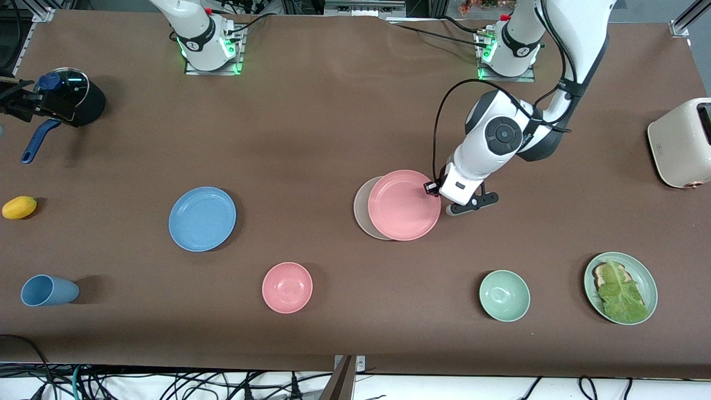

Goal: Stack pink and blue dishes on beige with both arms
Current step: 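Carry the pink plate with the left gripper onto the beige plate, then lower the pink plate onto the beige plate and open the left gripper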

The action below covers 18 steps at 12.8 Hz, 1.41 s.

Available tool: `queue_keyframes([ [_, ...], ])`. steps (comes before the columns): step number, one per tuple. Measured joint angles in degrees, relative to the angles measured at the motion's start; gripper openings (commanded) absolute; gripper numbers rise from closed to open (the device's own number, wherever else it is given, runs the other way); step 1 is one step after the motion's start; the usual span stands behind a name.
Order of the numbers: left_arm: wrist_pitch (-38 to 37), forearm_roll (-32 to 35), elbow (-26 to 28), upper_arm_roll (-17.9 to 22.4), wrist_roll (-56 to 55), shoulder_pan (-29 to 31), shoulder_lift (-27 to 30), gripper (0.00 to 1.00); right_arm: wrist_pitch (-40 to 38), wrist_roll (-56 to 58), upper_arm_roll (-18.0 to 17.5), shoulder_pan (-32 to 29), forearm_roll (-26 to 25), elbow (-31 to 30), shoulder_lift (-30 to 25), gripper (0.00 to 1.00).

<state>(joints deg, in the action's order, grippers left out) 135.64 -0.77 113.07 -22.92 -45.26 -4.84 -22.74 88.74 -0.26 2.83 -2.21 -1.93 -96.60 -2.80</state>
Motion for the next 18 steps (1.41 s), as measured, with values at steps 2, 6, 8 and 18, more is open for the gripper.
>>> queue_keyframes([
  [2, 0.64, 1.52, 0.00, 0.00, -1.91, -0.70, -0.79, 0.00, 0.00, 0.00, 0.00, 0.00, 0.00, -0.06, 0.00, 1.00],
  [6, 2.78, 9.20, 0.01, 0.01, -10.10, -2.49, -3.27, 0.00, -0.02, 0.00, 0.00, 0.00, 0.00, -0.07, 0.01, 1.00],
  [8, 3.24, 9.78, 0.00, 0.01, -12.20, -3.43, -4.07, 0.00, -0.28, 0.00, 0.02, 0.00, 0.00, -0.08, 0.01, 1.00],
  [18, 4.33, 9.90, 0.00, 0.18, -15.10, -5.05, -5.17, 0.13, -0.70, 0.00, 0.76, -0.02, 0.00, -0.08, 0.00, 1.00],
])
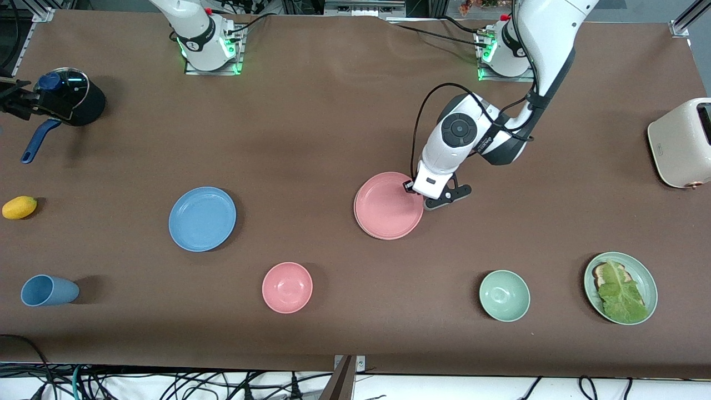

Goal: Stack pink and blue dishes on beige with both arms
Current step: 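Lower the pink plate onto the beige plate and open the left gripper, then withdraw the left gripper while the right gripper reaches the blue plate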

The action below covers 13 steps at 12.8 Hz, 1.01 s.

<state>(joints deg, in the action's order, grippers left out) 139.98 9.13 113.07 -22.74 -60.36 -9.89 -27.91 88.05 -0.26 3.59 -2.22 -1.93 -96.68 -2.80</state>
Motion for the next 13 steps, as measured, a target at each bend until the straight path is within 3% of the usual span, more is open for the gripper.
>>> queue_keyframes([
  [3, 0.49, 0.00, -0.03, 0.26, -0.02, 0.00, -0.52, 0.52, -0.19, 0.00, -0.04, 0.00, 0.00, 0.00, -0.01, 1.00],
  [4, 0.51, 0.00, -0.06, 0.31, -0.02, 0.00, -0.52, 0.91, -0.56, 0.00, -0.04, 0.00, 0.00, 0.00, -0.01, 1.00],
  [5, 0.53, 0.00, -0.10, 0.38, -0.02, 0.00, -0.52, 0.99, -0.78, 0.00, -0.04, 0.00, 0.00, 0.00, -0.01, 1.00],
  [9, 0.40, 0.25, -1.17, 1.23, 4.56, 0.73, -0.25, 0.99, -1.29, 0.00, -0.17, 0.08, 0.00, -0.07, 0.12, 1.00],
  [13, -9.09, 0.31, -5.22, 1.88, 26.18, 8.56, 4.42, 0.99, -1.00, 0.00, -0.39, 0.11, 0.07, -0.89, 3.91, 1.00],
])
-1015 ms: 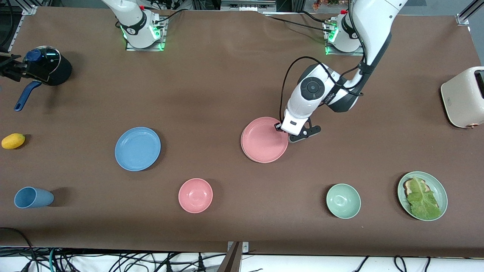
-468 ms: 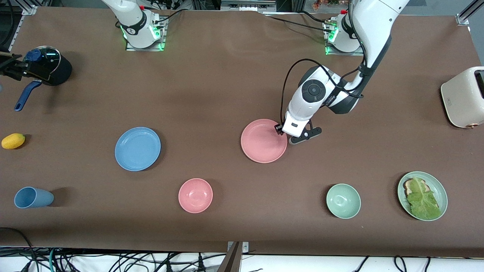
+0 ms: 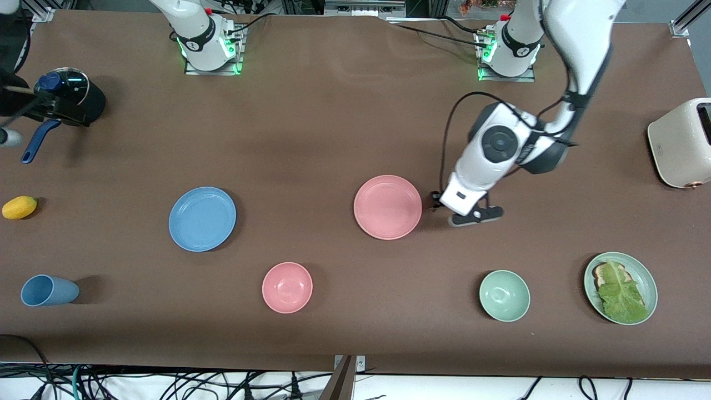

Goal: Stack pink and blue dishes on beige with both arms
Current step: 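Withdraw the left gripper while the right gripper reaches the blue plate, then grasp the blue plate's rim with the right gripper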

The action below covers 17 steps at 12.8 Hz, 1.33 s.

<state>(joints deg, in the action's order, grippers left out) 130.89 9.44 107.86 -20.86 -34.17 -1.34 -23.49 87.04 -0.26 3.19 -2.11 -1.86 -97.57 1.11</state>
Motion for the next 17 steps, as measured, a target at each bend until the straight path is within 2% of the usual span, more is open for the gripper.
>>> queue_keyframes([
  [4, -6.25, -0.58, -1.80, 1.48, 19.70, 7.46, 5.02, 0.99, 12.25, 0.00, -0.19, 0.08, 2.08, -0.16, 7.87, 1.00],
  [8, -11.94, -5.79, -5.03, 9.89, 36.62, 7.59, 6.20, 0.99, 21.99, -0.04, -0.21, 0.09, 8.03, -0.74, 15.74, 1.00],
  [10, -17.15, -6.42, -8.41, 11.95, 38.98, 7.59, 6.82, 1.00, 26.31, -0.03, -0.20, 0.07, 9.90, -1.64, 19.75, 1.00],
  [14, -29.07, -6.46, -15.50, 13.02, 39.07, 6.71, 9.83, 1.00, 36.61, 3.75, -0.17, -0.03, 10.82, -4.55, 26.90, 0.99],
  [17, -32.76, -8.17, -16.02, 18.46, 39.07, 2.61, 12.56, 1.00, 45.41, 8.26, -0.10, -0.23, 14.76, -8.28, 30.49, 0.99],
])
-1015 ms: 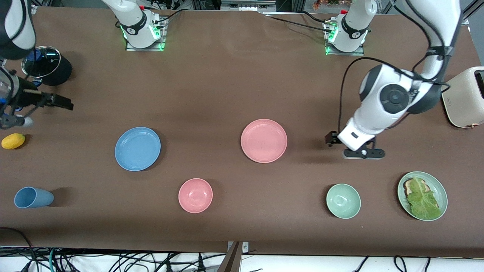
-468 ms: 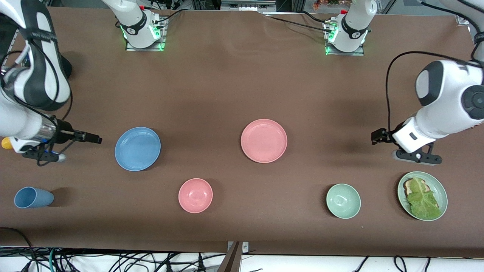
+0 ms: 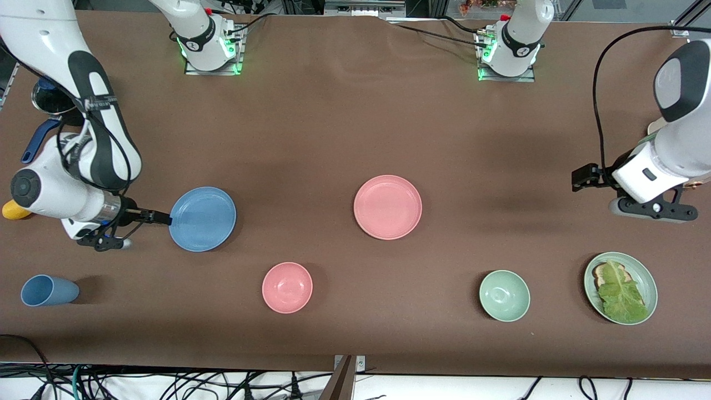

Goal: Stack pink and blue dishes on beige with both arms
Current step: 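Grasp the blue plate's rim with the right gripper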

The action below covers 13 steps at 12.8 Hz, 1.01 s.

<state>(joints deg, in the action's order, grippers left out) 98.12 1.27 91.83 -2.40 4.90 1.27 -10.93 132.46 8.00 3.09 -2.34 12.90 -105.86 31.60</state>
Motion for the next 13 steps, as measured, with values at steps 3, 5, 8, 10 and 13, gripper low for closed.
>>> queue_keyframes([
  [3, -1.82, -0.99, -0.03, 1.63, -0.23, -0.86, 1.93, 1.00, 1.48, 2.92, 0.02, -0.04, 3.69, -0.71, 1.71, 0.69],
  [5, -2.26, -0.98, -0.34, 1.66, -1.15, -1.34, 2.83, 1.00, 1.48, 3.36, 0.02, -0.05, 4.23, -0.69, 1.73, 0.42],
  [8, -4.64, -0.98, -2.52, 1.65, -1.89, -2.05, 3.56, 1.00, 1.48, 4.37, 0.02, -0.12, 4.28, -0.71, 1.78, 0.26],
  [10, -5.88, -0.97, -3.72, 1.83, -2.05, -2.05, 3.75, 1.00, 1.46, 5.43, 0.03, -0.46, 4.30, -0.74, 2.02, 0.00],
  [13, -9.78, -0.99, -4.93, 1.97, -2.11, -2.08, 3.87, 1.00, 1.35, 6.17, 0.02, -0.64, 4.50, -0.73, 1.99, 0.00],
])
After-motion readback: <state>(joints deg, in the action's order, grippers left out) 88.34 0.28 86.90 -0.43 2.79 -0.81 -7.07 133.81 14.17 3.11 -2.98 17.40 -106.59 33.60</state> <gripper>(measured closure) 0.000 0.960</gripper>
